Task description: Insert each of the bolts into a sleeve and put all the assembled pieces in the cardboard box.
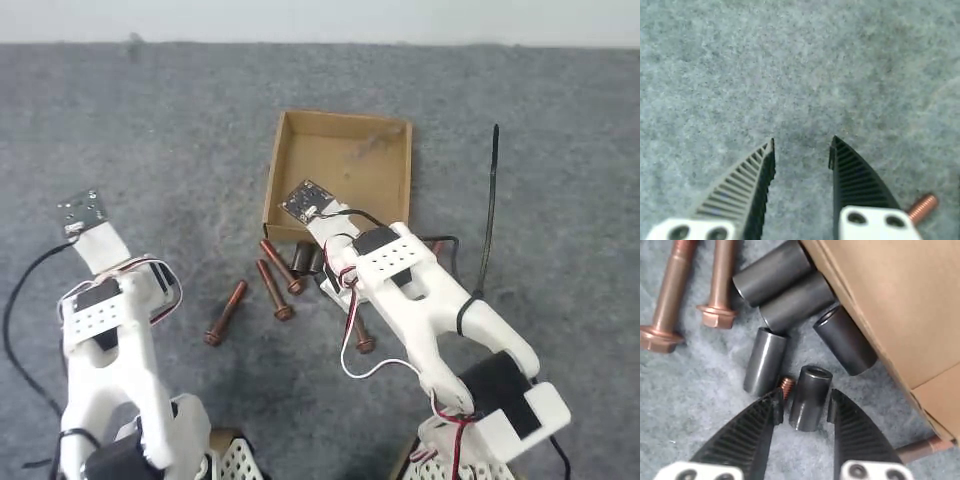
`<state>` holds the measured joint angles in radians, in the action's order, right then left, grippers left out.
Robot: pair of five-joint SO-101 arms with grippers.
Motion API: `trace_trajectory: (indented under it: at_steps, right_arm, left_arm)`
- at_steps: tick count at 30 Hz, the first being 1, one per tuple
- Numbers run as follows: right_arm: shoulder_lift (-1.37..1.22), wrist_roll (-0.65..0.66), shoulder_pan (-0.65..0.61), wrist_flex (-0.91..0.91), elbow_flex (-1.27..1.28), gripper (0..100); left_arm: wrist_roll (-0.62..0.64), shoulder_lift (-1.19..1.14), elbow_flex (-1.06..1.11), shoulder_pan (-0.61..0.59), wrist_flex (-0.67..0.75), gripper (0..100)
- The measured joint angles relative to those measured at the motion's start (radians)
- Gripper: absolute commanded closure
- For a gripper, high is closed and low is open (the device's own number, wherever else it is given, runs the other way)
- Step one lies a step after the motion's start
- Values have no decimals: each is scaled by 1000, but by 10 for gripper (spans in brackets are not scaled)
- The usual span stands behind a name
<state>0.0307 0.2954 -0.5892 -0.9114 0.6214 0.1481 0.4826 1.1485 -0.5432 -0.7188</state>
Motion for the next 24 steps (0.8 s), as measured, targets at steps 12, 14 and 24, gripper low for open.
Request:
trace_trajectory:
  at_steps: [12,14,24]
  right_arm:
    - [-72,-2,31,46,-17,913]
    - [-72,-2,34,37,-17,902]
    - [-74,-3,43,8,-15,880]
  left_arm:
    - [0,0,0,0,0,836]
    - [0,0,0,0,0,835]
    - [0,0,0,0,0,835]
